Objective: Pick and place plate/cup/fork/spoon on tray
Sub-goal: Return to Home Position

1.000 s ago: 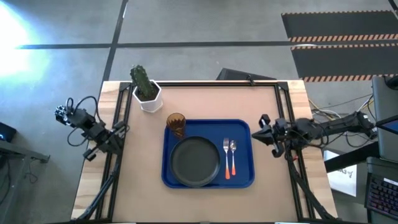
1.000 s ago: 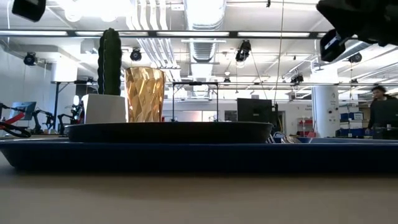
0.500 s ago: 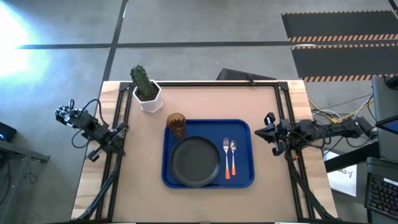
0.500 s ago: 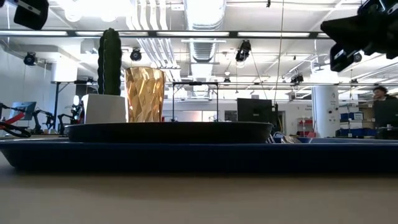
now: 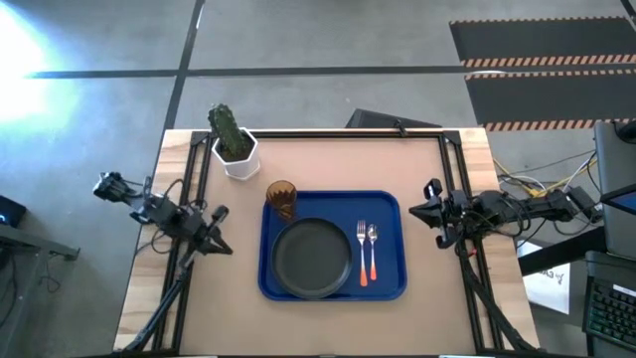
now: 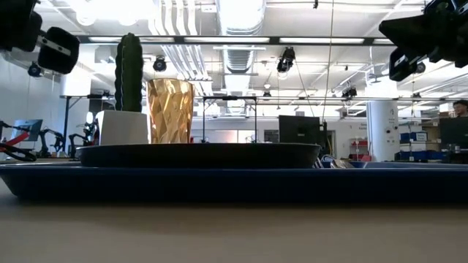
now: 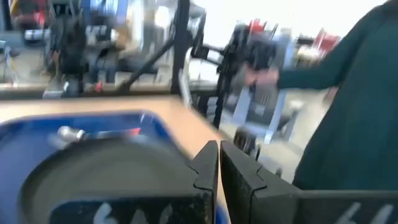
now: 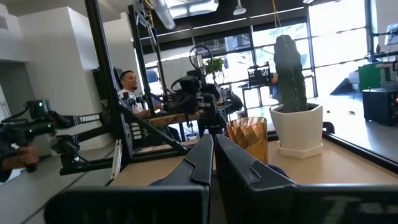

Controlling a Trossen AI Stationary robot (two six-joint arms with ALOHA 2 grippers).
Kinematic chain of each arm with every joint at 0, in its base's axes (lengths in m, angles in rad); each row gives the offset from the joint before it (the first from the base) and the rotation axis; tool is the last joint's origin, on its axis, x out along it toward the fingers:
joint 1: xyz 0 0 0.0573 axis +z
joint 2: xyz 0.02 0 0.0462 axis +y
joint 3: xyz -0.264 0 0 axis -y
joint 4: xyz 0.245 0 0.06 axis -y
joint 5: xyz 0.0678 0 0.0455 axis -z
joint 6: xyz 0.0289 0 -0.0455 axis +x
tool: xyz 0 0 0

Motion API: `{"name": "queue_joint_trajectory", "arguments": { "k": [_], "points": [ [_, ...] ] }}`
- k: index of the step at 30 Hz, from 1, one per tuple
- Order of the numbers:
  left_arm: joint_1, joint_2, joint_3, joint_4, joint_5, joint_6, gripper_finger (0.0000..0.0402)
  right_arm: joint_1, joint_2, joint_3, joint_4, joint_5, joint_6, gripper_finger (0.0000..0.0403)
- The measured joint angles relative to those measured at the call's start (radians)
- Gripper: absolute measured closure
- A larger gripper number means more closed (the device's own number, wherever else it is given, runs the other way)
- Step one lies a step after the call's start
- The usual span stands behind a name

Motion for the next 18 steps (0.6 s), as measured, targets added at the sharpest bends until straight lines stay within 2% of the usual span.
{"name": "queue_joint_trajectory", "arguments": {
  "k": [4,10,15,18],
  "points": [
    [0.0,0.0,-0.129,0.258,0.002,0.045,0.0402,0.0,0.0,0.0,0.0,0.0,0.003,0.0394],
    [0.002,0.004,-0.13,0.271,-0.016,0.109,0.0402,0.0,0.001,0.0,-0.002,0.0,0.018,0.0394],
    [0.026,0.0,-0.13,0.269,-0.152,0.203,0.0402,0.0,0.001,0.0,-0.003,0.004,0.018,0.0394],
    [0.061,0.0,-0.13,0.269,-0.176,0.204,0.0402,-0.005,0.001,0.0,-0.003,0.038,0.037,0.0394]
  ]
}}
